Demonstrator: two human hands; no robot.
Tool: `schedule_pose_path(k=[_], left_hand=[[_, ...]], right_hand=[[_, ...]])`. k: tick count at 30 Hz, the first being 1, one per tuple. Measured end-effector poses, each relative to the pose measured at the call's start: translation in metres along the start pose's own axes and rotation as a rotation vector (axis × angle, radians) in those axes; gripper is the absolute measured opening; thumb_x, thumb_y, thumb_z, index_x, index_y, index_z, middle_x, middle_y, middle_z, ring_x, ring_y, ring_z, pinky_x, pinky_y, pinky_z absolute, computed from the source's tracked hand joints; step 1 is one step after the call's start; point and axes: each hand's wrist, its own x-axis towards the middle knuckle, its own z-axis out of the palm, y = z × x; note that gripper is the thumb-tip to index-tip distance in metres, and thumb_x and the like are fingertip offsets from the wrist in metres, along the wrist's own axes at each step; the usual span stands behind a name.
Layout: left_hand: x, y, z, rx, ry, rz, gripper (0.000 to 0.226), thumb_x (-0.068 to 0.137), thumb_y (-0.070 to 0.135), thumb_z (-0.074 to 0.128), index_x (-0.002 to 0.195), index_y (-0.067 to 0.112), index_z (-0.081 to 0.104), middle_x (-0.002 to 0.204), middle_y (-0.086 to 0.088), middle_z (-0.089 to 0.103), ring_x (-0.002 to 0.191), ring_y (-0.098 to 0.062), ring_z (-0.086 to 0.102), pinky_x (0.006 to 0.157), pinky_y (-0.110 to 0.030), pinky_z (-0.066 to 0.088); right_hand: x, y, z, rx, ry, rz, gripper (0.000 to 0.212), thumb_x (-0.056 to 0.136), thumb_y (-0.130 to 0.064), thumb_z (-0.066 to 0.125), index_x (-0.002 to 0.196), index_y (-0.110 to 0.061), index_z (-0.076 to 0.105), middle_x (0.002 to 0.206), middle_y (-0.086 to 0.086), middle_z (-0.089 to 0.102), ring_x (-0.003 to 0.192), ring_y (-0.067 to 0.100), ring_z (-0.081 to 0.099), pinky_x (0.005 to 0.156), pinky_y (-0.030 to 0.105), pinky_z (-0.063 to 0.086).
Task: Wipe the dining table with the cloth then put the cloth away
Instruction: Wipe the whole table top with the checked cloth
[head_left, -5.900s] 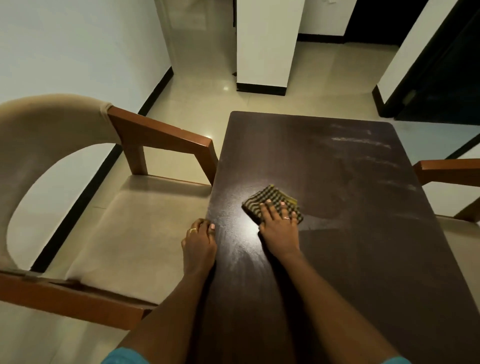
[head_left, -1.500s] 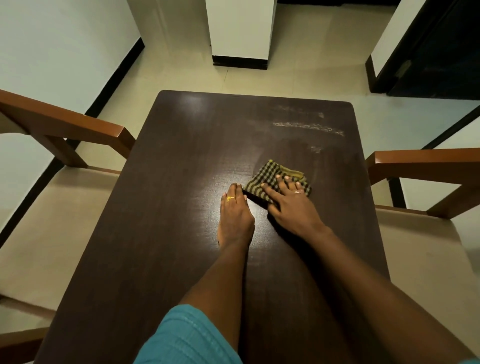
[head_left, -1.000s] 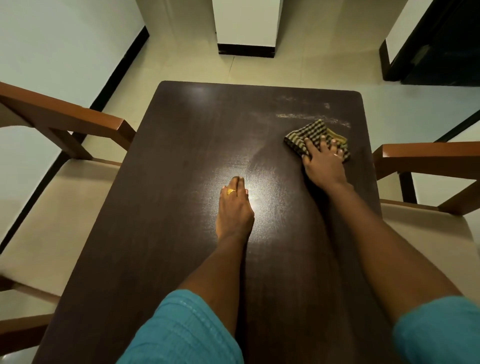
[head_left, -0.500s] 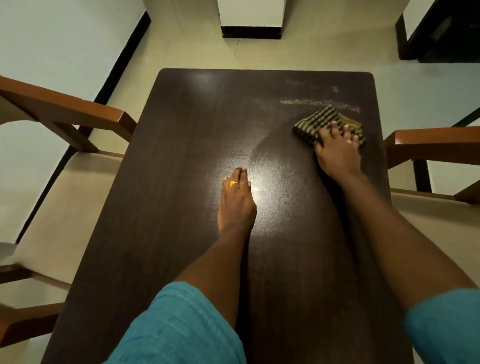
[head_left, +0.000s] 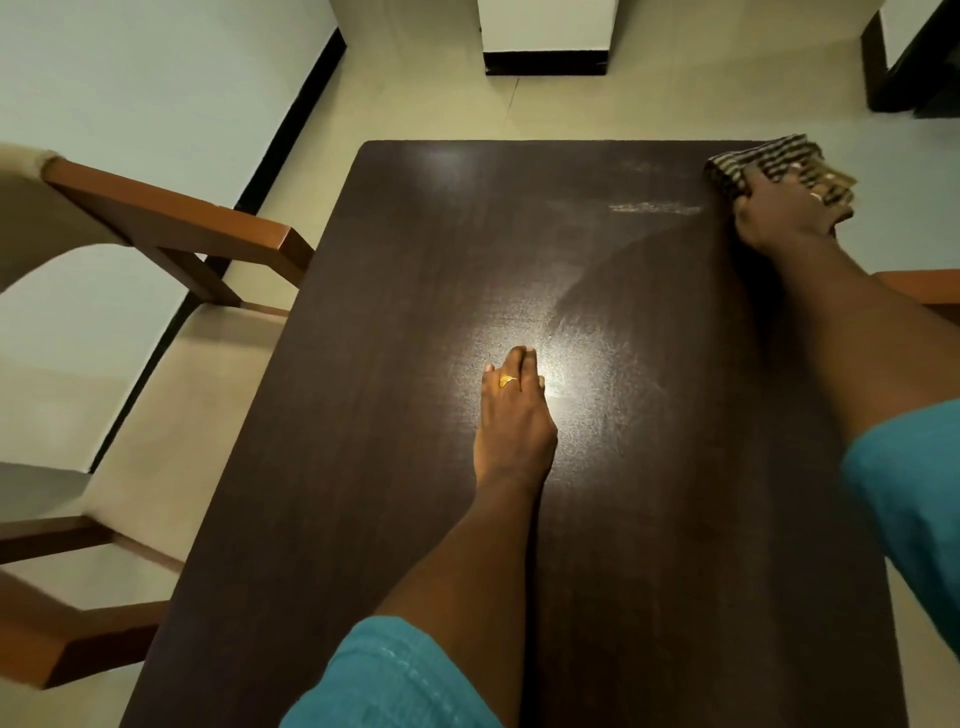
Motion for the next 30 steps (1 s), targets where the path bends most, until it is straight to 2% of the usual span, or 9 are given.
schedule_pose_path(k=[5, 9, 12, 15, 18, 20, 26, 30], left_hand=[[0.001, 0.002, -0.002, 0.0, 0.006, 0.014, 0.044, 0.101, 0.015, 0.021, 0.145, 0.006, 0.023, 0.152, -0.006, 0.026, 0.143, -0.025, 0.017, 0.119, -0.031, 0.001], [0.0, 0.005, -0.003, -0.008, 0.026, 0.028, 0.044, 0.101, 0.013, 0.022, 0.145, 0.006, 0.023, 0.152, -0.008, 0.026, 0.142, -0.023, 0.018, 0.117, -0.029, -0.004], [0.002, 0.004, -0.003, -0.017, 0.062, 0.043, 0.046, 0.097, 0.004, 0.028, 0.143, 0.005, 0.027, 0.151, -0.01, 0.029, 0.142, -0.023, 0.019, 0.114, -0.027, -0.008], [0.0, 0.005, -0.004, -0.02, 0.055, 0.043, 0.047, 0.095, 0.002, 0.029, 0.142, 0.004, 0.028, 0.15, -0.01, 0.029, 0.141, -0.022, 0.02, 0.115, -0.027, -0.006], [0.0, 0.005, -0.004, -0.016, 0.045, 0.028, 0.044, 0.099, 0.01, 0.024, 0.143, 0.004, 0.026, 0.15, -0.01, 0.029, 0.14, -0.026, 0.021, 0.118, -0.031, 0.0], [0.001, 0.004, -0.004, -0.015, 0.056, 0.016, 0.044, 0.1, 0.012, 0.023, 0.144, 0.006, 0.026, 0.15, -0.007, 0.029, 0.14, -0.025, 0.021, 0.118, -0.031, 0.002], [0.0, 0.004, -0.005, -0.032, 0.072, 0.04, 0.044, 0.101, 0.013, 0.022, 0.144, 0.006, 0.026, 0.15, -0.005, 0.029, 0.141, -0.025, 0.02, 0.119, -0.032, 0.005], [0.0, 0.001, 0.0, -0.05, 0.087, 0.043, 0.043, 0.1, 0.008, 0.031, 0.142, 0.005, 0.03, 0.148, -0.008, 0.035, 0.14, -0.029, 0.027, 0.117, -0.035, 0.008]], right_hand=[[-0.02, -0.059, 0.012, -0.066, -0.053, -0.275, 0.055, 0.095, -0.038, 0.031, 0.148, -0.027, 0.025, 0.153, 0.02, 0.025, 0.137, 0.05, 0.021, 0.11, 0.066, 0.015], [-0.089, -0.106, 0.038, -0.147, -0.059, -0.563, 0.053, 0.098, -0.037, 0.032, 0.149, -0.032, 0.021, 0.158, 0.015, 0.016, 0.141, 0.048, 0.013, 0.112, 0.064, 0.009], [-0.151, -0.123, 0.057, -0.214, -0.034, -0.79, 0.051, 0.1, -0.04, 0.028, 0.149, -0.035, 0.019, 0.159, 0.013, 0.012, 0.143, 0.045, 0.01, 0.114, 0.061, 0.008], [-0.154, -0.122, 0.061, -0.231, -0.058, -0.831, 0.05, 0.1, -0.043, 0.024, 0.149, -0.038, 0.016, 0.16, 0.011, 0.012, 0.144, 0.043, 0.011, 0.115, 0.057, 0.009], [-0.129, -0.122, 0.057, -0.172, -0.058, -0.764, 0.049, 0.101, -0.043, 0.023, 0.149, -0.039, 0.017, 0.159, 0.01, 0.013, 0.145, 0.041, 0.008, 0.116, 0.056, 0.007], [-0.105, -0.119, 0.051, -0.124, -0.062, -0.651, 0.049, 0.1, -0.041, 0.024, 0.149, -0.037, 0.017, 0.159, 0.011, 0.011, 0.145, 0.041, 0.007, 0.115, 0.057, 0.005], [-0.037, -0.054, 0.019, -0.004, -0.021, -0.217, 0.051, 0.1, -0.039, 0.027, 0.15, -0.033, 0.018, 0.159, 0.014, 0.012, 0.143, 0.046, 0.009, 0.114, 0.059, 0.005], [-0.01, 0.006, 0.007, 0.113, 0.077, 0.138, 0.053, 0.098, -0.033, 0.036, 0.146, -0.015, 0.021, 0.153, 0.02, 0.022, 0.139, 0.047, 0.021, 0.111, 0.061, 0.015]])
